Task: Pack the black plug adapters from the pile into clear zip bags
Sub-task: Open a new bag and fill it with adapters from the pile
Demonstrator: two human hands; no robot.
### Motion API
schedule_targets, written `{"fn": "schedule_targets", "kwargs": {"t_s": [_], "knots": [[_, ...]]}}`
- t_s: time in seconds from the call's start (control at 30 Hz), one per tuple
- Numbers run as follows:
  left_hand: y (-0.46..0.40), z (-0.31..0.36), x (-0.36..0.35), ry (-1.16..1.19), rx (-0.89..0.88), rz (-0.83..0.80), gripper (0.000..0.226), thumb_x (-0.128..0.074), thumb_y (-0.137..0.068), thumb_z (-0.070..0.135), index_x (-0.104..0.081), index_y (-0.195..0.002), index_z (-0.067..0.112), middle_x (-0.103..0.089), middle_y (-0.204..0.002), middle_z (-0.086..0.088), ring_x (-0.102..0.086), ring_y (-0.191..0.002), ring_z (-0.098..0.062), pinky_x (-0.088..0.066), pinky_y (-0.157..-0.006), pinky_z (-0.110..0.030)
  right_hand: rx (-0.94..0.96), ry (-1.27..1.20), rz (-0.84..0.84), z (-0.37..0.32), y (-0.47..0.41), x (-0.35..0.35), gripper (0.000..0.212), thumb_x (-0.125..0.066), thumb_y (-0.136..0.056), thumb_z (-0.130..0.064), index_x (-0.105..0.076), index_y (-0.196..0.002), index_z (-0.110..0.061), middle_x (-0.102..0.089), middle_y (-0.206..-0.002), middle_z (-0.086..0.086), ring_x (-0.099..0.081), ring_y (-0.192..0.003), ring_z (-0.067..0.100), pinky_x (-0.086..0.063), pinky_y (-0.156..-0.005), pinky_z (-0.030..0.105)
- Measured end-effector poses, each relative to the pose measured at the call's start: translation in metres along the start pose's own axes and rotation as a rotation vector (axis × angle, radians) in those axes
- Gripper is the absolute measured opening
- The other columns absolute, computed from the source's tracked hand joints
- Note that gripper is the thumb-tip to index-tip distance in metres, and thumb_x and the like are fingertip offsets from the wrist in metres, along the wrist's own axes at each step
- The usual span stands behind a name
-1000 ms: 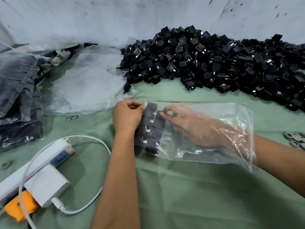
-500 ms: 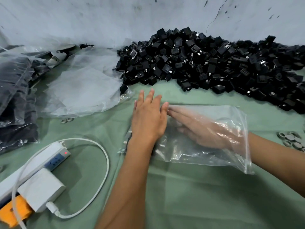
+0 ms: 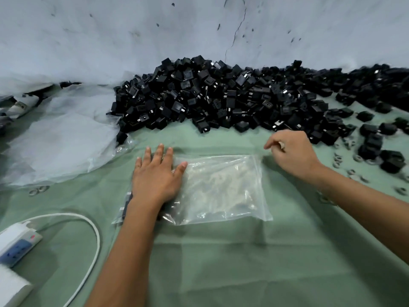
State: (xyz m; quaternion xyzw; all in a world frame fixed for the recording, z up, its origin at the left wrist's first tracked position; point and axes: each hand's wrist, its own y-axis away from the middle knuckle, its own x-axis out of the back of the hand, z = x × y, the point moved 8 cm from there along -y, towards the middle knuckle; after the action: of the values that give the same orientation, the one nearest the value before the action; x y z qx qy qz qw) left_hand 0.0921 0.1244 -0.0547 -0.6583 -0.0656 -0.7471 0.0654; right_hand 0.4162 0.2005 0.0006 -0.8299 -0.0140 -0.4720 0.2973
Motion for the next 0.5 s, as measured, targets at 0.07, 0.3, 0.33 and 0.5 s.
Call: {"fn": "schedule_targets", "kwargs": {"t_s": [0.07,0.3,0.33,0.5], "knots": [[0.002,0.003,0.006,0.050,0.012,-0.026,0.077,-0.008,-0.099,0.069,-0.005,-0.164,0.029,0.003,-0.172,0.001,0.009,-0.158,-0.025,0.004,-0.128,-0.052,-0.042,0.276,-0.079,0.026,-0.017,-0.004,0.041,-0.059,-0.087,0.001,-0.068,-0.126,-0.008,-0.065,-0.129,0.012,-0.051,-0.123,0.034,-0.047,-0.102,0.042],[0.030,0.091,0.053,0.447,-0.070,0.299,0.049,-0.044,-0.103,0.052,-0.060,-0.132,0.016,-0.057,-0.137,-0.006,-0.047,-0.129,-0.022,-0.034,-0.111,-0.035,-0.042,0.748,-0.353,0.060,-0.046,-0.019,0.054,-0.048,-0.101,-0.010,-0.035,-0.153,-0.010,-0.038,-0.153,0.014,-0.028,-0.143,0.037,-0.039,-0.107,0.050],[0.035,0.110,0.054,0.480,-0.101,0.310,0.042,-0.049,-0.102,0.051,-0.063,-0.123,0.017,-0.059,-0.124,-0.001,-0.049,-0.115,-0.016,-0.037,-0.099,-0.028,-0.030,0.787,-0.335,0.056,-0.049,-0.018,0.050,-0.052,-0.097,-0.007,-0.041,-0.146,-0.007,-0.045,-0.141,0.017,-0.036,-0.134,0.039,-0.044,-0.100,0.049],[0.026,0.185,0.052,0.423,-0.160,0.192,0.040,-0.066,-0.088,0.054,-0.061,-0.101,0.016,-0.058,-0.105,-0.004,-0.052,-0.101,-0.025,-0.045,-0.079,-0.037,-0.044,0.806,-0.341,0.043,-0.047,-0.017,0.021,-0.057,-0.092,-0.002,-0.064,-0.111,0.000,-0.050,-0.115,0.019,-0.043,-0.113,0.038,-0.045,-0.077,0.043]]}}
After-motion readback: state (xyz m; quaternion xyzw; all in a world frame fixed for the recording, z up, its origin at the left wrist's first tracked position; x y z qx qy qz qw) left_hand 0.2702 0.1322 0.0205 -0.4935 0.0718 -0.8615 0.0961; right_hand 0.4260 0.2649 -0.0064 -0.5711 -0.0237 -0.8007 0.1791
